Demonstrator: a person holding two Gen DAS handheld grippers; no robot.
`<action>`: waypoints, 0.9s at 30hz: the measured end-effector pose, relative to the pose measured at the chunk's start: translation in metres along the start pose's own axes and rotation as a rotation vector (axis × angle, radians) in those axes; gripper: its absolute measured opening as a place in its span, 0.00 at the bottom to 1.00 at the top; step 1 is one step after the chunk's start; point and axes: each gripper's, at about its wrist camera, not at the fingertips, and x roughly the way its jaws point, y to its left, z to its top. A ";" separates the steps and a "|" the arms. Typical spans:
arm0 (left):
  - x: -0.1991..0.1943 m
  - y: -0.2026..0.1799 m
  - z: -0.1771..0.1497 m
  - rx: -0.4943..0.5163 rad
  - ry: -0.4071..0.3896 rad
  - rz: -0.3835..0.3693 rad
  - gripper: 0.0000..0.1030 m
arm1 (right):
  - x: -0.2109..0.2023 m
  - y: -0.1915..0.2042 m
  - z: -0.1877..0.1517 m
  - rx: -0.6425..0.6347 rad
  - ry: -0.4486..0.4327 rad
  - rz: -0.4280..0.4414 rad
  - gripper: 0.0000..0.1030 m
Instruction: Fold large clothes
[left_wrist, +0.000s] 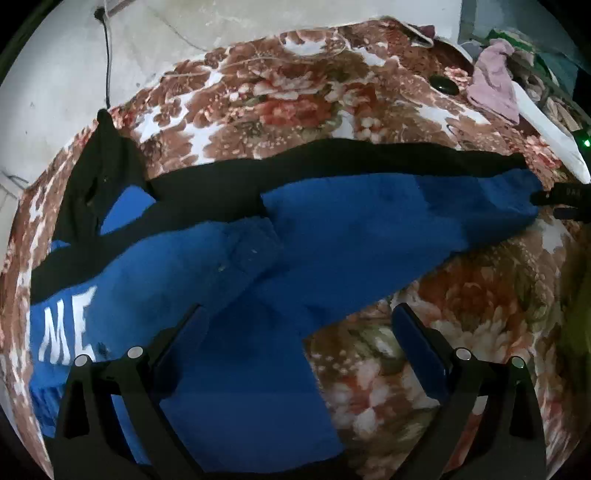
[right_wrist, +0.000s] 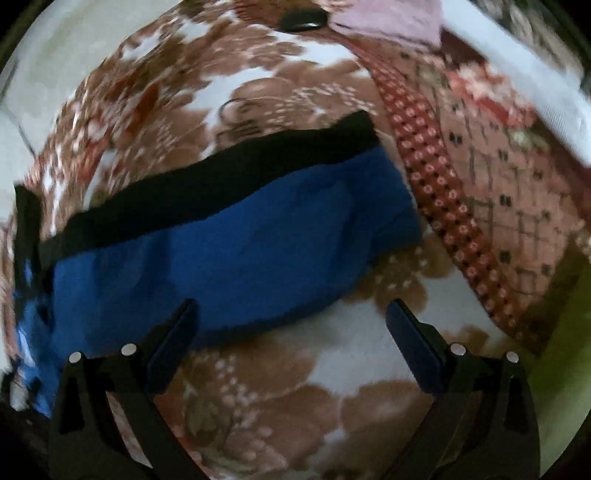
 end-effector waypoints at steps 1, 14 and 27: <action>0.000 -0.001 -0.002 -0.005 0.005 0.005 0.95 | 0.005 -0.008 0.005 0.027 0.010 0.030 0.95; -0.005 -0.002 -0.031 -0.110 0.006 0.018 0.95 | 0.044 -0.040 0.057 0.191 0.113 0.287 0.76; 0.012 -0.014 -0.041 -0.039 -0.032 -0.009 0.95 | -0.013 -0.019 0.077 0.069 0.049 0.393 0.09</action>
